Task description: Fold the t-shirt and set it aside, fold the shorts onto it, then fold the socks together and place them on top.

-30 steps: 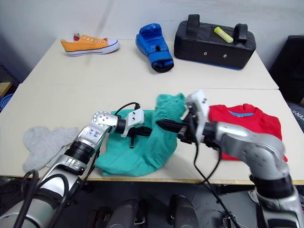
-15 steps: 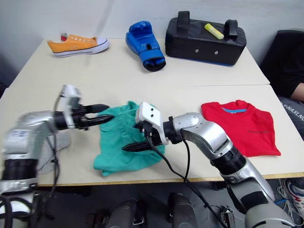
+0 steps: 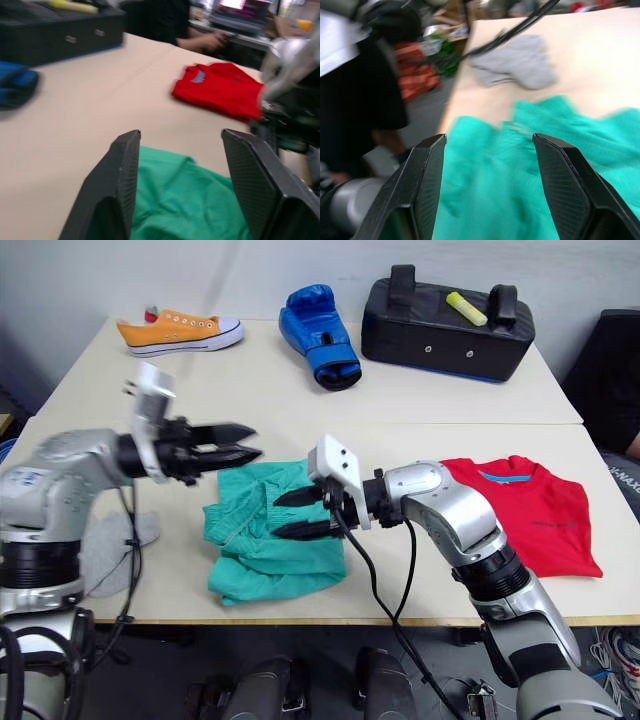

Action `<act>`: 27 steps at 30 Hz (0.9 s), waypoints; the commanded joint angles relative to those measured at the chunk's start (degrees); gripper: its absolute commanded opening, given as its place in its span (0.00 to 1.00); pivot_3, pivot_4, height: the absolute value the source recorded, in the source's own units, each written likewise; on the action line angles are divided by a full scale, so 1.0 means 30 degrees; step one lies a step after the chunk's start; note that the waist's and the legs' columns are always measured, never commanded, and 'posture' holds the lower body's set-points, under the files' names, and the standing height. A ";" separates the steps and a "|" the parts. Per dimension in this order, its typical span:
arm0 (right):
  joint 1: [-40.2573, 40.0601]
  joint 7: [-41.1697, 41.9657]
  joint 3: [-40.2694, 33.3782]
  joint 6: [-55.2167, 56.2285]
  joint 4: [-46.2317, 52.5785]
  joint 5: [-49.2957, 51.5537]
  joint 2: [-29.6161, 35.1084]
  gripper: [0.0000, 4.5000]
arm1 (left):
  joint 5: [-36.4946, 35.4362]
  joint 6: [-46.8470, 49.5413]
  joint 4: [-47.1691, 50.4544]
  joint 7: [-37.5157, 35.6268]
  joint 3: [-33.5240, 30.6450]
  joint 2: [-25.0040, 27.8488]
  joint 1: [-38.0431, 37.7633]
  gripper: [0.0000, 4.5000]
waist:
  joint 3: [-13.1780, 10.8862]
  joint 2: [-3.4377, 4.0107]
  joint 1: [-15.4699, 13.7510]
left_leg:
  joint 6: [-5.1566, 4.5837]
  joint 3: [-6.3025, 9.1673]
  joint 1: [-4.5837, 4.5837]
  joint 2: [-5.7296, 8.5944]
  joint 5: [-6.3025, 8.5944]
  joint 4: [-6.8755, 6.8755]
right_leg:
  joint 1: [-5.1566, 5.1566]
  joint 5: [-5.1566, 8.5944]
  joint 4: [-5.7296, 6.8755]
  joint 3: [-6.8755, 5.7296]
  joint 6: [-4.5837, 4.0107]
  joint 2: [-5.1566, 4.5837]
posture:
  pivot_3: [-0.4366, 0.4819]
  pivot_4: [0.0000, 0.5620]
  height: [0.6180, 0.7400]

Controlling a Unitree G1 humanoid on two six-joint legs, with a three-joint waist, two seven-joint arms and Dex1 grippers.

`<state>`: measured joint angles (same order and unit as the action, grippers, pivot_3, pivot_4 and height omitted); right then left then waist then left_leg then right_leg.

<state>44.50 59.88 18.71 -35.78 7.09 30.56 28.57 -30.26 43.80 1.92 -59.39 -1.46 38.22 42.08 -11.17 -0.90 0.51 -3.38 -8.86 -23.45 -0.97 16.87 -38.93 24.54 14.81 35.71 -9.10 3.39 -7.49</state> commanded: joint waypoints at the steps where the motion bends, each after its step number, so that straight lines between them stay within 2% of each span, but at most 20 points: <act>1: -0.0437 -0.1023 0.0384 0.1210 -0.0690 -0.2218 -0.0161 0.26 | 0.2326 -0.1894 0.0102 -0.0178 0.2583 0.0151 -0.0593 0.27 | 0.0000 0.0000 0.0181 | 0.0012 -0.0015 0.0017 0.0000 -0.0009 0.0024 | 0.0000 0.0005 0.0003 0.0005 -0.0008 0.0003 | 0.48 0.27 1.00; 4: -0.1166 -0.1395 0.1349 0.2074 -0.1249 -0.3758 -0.0620 0.02 | 0.4169 -0.3135 -0.0961 0.0184 0.4191 0.0091 -0.1054 0.05 | 0.0000 0.0000 0.0379 | 0.0035 -0.0037 0.0053 -0.0001 -0.0037 0.0120 | 0.0010 0.0016 -0.0001 0.0019 -0.0027 0.0001 | 0.48 0.27 1.00; 5: -0.1441 -0.1542 0.1676 0.2319 -0.1423 -0.4272 -0.0798 0.00 | 0.4700 -0.3448 -0.1366 0.0425 0.4522 0.0058 -0.1162 0.01 | 0.0000 0.0000 0.0416 | 0.0041 -0.0047 0.0053 -0.0001 -0.0049 0.0153 | 0.0027 0.0017 -0.0003 0.0026 -0.0030 0.0004 | 0.48 0.27 1.00; 9: -0.2400 -0.1884 0.4554 0.5336 -0.2386 -0.8807 -0.0024 0.00 | 0.7295 -0.5810 -0.4096 0.1852 0.5422 -0.0029 -0.1439 0.01 | 0.0000 -0.0001 0.0363 | 0.0068 -0.0056 0.0057 -0.0003 -0.0110 0.0228 | 0.0070 0.0030 0.0007 0.0026 -0.0052 0.0005 | 0.48 0.27 1.00; 15: -0.4642 -0.0138 0.3533 0.4577 0.0678 -0.7988 0.1942 0.00 | 0.7706 -0.8397 -0.7360 0.2300 0.4281 -0.0494 -0.0904 0.01 | 0.0016 -0.0022 0.0247 | 0.0065 -0.0013 0.0100 0.0007 -0.0105 0.0218 | 0.0007 0.0031 -0.0057 0.0017 -0.0055 -0.0046 | 0.48 0.27 1.00; 18: -0.5451 0.0977 0.1973 0.3882 0.2152 -0.6065 0.2634 0.00 | 0.6675 -0.8780 -0.7835 0.1890 0.3048 -0.0577 -0.0241 0.01 | 0.0015 -0.0023 0.0234 | 0.0069 0.0003 0.0100 0.0011 -0.0099 0.0215 | 0.0010 0.0031 -0.0059 0.0012 -0.0055 -0.0057 | 0.48 0.27 1.00; 21: -0.4665 0.0559 0.0203 0.1926 0.1975 -0.4125 0.1614 0.00 | 0.4269 -0.7075 -0.6315 0.0821 0.1175 -0.0535 0.0163 0.01 | 0.0002 -0.0044 0.0391 | 0.0067 0.0017 0.0094 -0.0006 -0.0109 0.0217 | 0.0024 0.0030 -0.0041 0.0001 -0.0058 -0.0048 | 0.48 0.27 1.00; 25: -0.1223 -0.1548 -0.1092 0.1158 -0.1789 -0.3998 -0.1496 0.00 | 0.0911 -0.3606 -0.1624 -0.1520 0.0165 0.0541 -0.1244 0.01 | -0.0013 -0.0030 0.0578 | 0.0102 0.0013 0.0095 -0.0022 -0.0136 0.0222 | 0.0039 0.0031 0.0016 -0.0002 -0.0063 -0.0013 | 0.48 0.27 1.00; 27: 0.0109 -0.2071 -0.1016 0.1464 -0.3756 -0.4553 -0.2609 0.00 | 0.0549 -0.2703 0.0060 -0.1979 0.0518 0.1137 -0.2262 0.01 | -0.0014 -0.0019 0.0516 | 0.0114 0.0017 0.0095 -0.0015 -0.0162 0.0231 | 0.0033 0.0035 0.0058 -0.0004 -0.0070 -0.0013 | 0.48 0.27 1.00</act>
<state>43.92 55.15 16.56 -32.10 -1.15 17.56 22.07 -26.87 33.37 -1.62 -63.79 0.12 40.18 37.42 -11.21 -0.95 2.06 -3.02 -8.80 -23.15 -1.01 16.34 -38.22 24.63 14.94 35.89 -9.11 3.14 -7.52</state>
